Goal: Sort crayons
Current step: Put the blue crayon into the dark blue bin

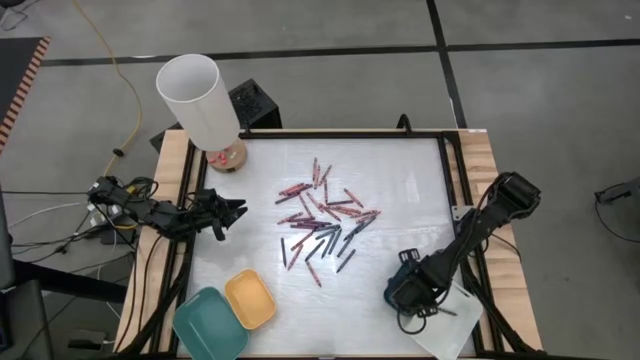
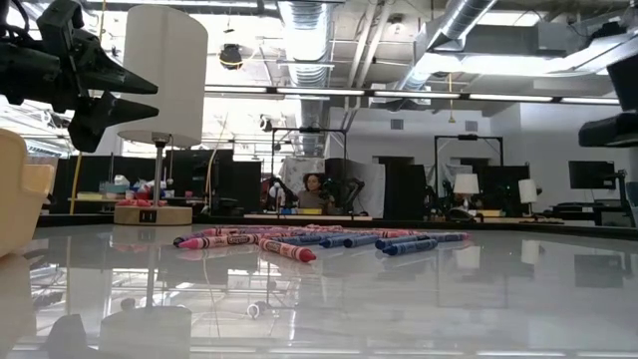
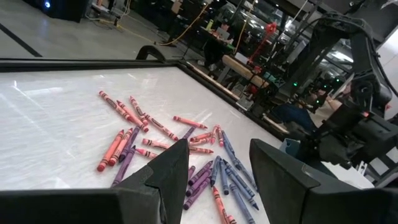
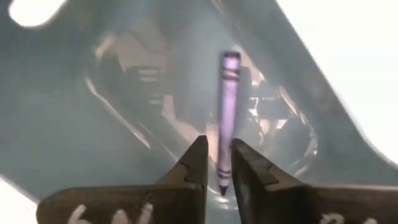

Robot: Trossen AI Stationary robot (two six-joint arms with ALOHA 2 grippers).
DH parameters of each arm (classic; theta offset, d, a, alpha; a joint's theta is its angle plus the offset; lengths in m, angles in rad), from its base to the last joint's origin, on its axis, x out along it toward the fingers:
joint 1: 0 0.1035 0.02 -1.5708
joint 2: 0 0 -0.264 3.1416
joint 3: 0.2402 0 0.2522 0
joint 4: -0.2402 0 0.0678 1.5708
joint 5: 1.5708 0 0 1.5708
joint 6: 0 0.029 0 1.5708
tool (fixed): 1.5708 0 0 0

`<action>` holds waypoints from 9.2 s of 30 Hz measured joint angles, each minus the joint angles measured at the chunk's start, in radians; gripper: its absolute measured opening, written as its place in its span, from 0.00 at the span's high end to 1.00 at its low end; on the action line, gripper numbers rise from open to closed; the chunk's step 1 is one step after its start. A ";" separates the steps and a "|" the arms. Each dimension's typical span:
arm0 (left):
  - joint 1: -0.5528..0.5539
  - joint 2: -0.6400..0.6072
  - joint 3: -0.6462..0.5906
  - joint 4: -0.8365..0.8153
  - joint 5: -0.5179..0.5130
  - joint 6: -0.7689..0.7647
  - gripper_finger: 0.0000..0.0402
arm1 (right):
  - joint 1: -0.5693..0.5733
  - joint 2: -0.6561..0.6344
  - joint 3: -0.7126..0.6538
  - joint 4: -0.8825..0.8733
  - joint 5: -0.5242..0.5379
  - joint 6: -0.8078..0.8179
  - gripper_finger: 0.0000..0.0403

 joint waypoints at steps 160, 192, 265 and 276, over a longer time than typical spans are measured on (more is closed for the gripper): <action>0.000 0.000 0.000 -0.004 -0.052 -0.003 0.60 | 0.068 -0.014 0.332 -0.384 0.121 -0.192 1.00; 0.000 0.000 0.000 -0.004 -0.052 -0.002 0.60 | 0.083 0.197 0.332 -0.379 0.113 -0.184 0.99; 0.000 0.000 0.000 -0.005 -0.056 0.032 0.60 | -0.474 0.044 0.231 0.121 0.303 -0.609 0.85; 0.000 0.000 0.000 -0.005 -0.056 0.043 0.60 | -0.566 0.196 0.231 0.176 0.191 -0.738 0.76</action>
